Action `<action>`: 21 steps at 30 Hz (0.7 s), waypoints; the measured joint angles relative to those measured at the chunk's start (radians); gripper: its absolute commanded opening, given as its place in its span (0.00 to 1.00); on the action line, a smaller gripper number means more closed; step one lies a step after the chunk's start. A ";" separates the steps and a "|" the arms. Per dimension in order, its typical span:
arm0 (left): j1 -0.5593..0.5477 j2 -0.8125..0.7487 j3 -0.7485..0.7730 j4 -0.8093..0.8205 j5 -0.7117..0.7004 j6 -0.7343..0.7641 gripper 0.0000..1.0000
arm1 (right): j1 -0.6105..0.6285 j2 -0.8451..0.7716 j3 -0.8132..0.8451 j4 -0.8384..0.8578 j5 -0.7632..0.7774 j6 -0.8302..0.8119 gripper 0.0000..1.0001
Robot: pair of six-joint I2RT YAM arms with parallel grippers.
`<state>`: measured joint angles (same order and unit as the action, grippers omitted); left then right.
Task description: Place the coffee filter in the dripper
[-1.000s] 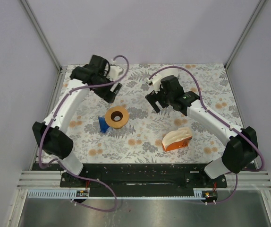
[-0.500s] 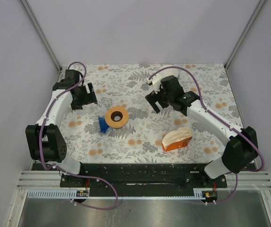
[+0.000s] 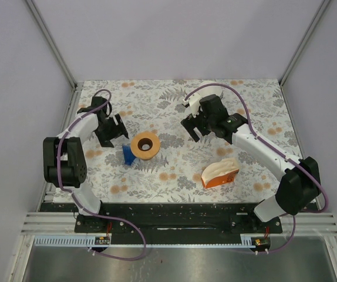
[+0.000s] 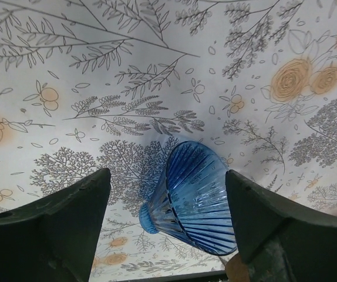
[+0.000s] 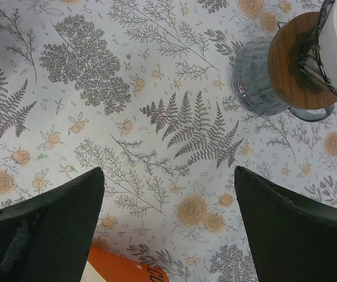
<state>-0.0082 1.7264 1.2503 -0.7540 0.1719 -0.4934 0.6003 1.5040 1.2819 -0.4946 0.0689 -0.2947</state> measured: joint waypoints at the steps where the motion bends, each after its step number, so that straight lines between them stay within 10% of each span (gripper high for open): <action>1: -0.003 0.008 -0.009 0.003 0.001 -0.003 0.78 | 0.000 0.001 0.000 -0.002 0.000 0.000 0.99; 10: -0.040 0.010 -0.087 0.026 0.003 -0.013 0.62 | 0.000 0.008 0.000 -0.005 0.000 0.000 1.00; 21: -0.052 -0.053 -0.142 0.029 0.006 -0.013 0.00 | 0.000 0.018 0.000 -0.006 0.001 -0.004 0.99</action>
<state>-0.0601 1.6737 1.1080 -0.7254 0.1776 -0.5064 0.6003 1.5215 1.2819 -0.5003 0.0696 -0.2989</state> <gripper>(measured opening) 0.090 0.993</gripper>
